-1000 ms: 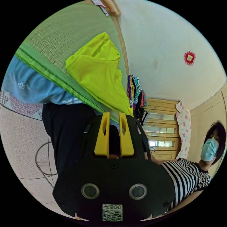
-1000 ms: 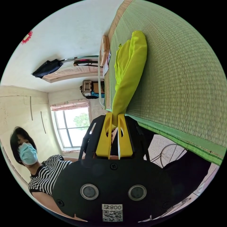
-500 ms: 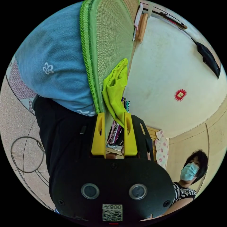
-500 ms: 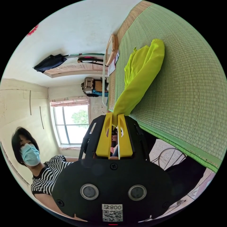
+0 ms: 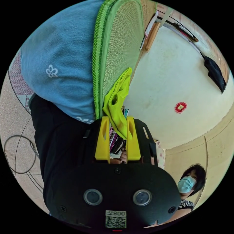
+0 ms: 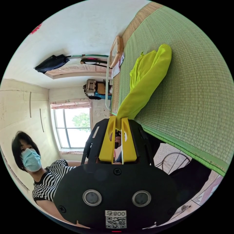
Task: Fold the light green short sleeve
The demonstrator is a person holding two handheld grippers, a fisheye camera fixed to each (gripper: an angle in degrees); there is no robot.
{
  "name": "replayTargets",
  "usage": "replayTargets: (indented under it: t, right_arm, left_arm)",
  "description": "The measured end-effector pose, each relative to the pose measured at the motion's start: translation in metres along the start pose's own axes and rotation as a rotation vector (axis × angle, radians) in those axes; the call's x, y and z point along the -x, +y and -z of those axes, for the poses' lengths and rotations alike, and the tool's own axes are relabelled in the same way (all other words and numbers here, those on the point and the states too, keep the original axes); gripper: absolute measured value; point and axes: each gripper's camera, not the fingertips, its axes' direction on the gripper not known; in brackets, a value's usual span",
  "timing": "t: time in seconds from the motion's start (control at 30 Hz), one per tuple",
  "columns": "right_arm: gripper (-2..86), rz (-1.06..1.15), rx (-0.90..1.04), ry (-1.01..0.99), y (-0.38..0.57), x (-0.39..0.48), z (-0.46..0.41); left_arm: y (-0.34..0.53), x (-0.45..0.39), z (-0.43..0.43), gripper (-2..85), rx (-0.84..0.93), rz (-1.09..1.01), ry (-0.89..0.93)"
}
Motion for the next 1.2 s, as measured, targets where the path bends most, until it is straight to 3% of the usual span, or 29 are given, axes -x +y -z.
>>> replayTargets:
  t: [0.63, 1.2]
  right_arm:
    - [2.4, -0.017, -0.025, -0.005, 0.030, 0.000, 0.013]
    - [2.7, -0.139, -0.040, -0.010, 0.118, -0.055, 0.038]
  left_arm:
    - [0.016, 0.031, 0.029, 4.6, -0.010, -0.023, -0.017]
    - [0.078, 0.032, 0.068, 3.5, 0.087, -0.072, -0.056]
